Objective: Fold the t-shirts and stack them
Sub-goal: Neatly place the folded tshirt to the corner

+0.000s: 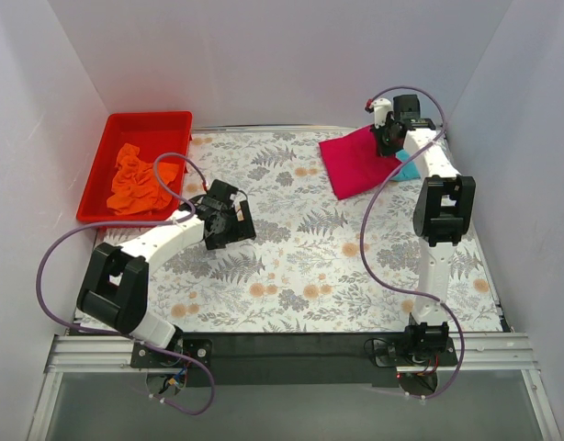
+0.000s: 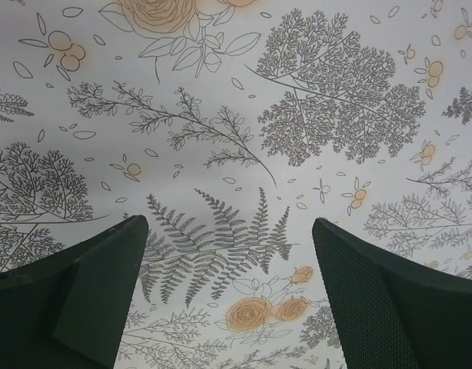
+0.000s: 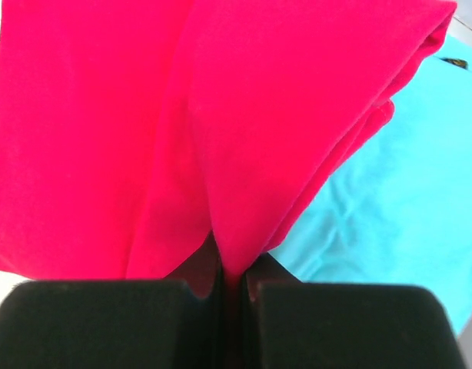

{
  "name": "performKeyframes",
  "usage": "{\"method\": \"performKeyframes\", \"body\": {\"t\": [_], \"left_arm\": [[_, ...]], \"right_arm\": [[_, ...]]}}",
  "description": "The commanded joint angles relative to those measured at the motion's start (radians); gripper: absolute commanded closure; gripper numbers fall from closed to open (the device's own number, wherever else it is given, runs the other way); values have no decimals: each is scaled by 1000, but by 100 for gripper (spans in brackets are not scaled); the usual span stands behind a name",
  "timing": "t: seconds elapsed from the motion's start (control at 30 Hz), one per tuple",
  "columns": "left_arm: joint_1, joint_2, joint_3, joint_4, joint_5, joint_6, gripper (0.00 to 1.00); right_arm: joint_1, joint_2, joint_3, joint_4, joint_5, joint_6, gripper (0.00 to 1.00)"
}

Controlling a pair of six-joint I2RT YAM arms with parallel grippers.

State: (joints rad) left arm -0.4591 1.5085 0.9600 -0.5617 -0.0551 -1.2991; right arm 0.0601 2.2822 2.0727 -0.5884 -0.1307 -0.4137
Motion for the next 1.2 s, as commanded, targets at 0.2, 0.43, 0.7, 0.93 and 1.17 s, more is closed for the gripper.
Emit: {"method": "performKeyframes", "body": {"t": [0.2,0.43,0.7,0.93,1.17], "left_arm": [[7,74,54,-60,0,4,19],[7,120,72,-67,11,9,20],[5,148,77,-66,34,3,20],[7,165,89,-69,34,9,20],[7,165,95,-76,28,15,20]], "right_arm": [[-81,-13,110,4,59,-85,99],[-112,-36,118,7,45,-88,99],[-143,-72,159,19,-29,-74,99],[-154,-95,168,44,-110,-28,99],[-192,-87,188,85,-161,35,99]]}}
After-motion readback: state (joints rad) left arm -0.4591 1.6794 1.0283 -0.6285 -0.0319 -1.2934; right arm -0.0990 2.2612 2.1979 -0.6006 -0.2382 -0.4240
